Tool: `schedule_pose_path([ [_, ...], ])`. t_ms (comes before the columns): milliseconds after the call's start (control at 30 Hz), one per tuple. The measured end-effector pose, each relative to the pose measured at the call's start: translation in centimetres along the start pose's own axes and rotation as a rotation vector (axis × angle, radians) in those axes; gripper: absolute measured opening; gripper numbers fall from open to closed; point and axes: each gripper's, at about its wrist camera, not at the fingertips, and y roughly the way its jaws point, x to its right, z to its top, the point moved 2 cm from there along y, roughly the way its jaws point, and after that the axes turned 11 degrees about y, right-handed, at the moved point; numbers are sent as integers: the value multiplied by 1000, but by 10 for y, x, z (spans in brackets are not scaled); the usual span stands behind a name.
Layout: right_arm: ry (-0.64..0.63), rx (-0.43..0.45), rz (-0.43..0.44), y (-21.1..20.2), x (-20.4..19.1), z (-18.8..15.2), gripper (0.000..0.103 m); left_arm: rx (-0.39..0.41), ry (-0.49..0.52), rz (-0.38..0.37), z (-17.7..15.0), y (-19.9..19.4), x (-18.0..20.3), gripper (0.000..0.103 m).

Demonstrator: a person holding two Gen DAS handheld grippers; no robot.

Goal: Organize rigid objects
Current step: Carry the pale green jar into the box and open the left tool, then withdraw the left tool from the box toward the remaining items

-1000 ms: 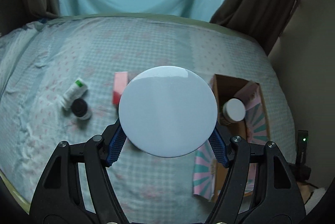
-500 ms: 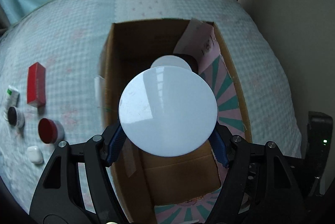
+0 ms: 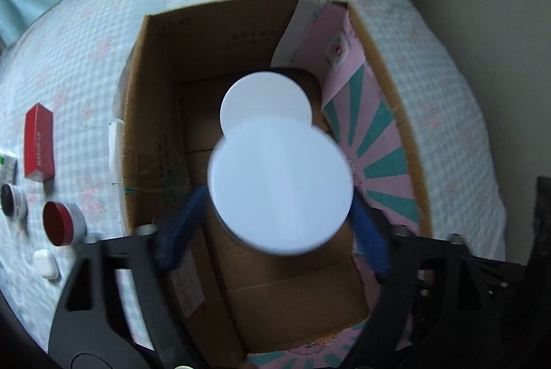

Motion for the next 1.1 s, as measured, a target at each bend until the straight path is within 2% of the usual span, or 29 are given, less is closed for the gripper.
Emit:
schedule_pose_path([
  [167, -5, -2, 1, 2, -1, 0, 20, 40, 8, 23, 2, -21, -6, 103],
  [467, -13, 6, 3, 4, 1, 0, 20, 57, -30, 44, -9, -59, -29, 103],
  [833, -12, 1, -3, 5, -2, 2, 20, 129, -81, 124, -34, -164, -76, 103],
  [1000, -5, 4, -11, 4, -4, 1, 20, 147, -100, 190, -56, -209, -111, 103],
  [1100, 8, 8, -12, 4, -4, 1, 20, 145, -111, 221, -71, -222, -137, 103],
])
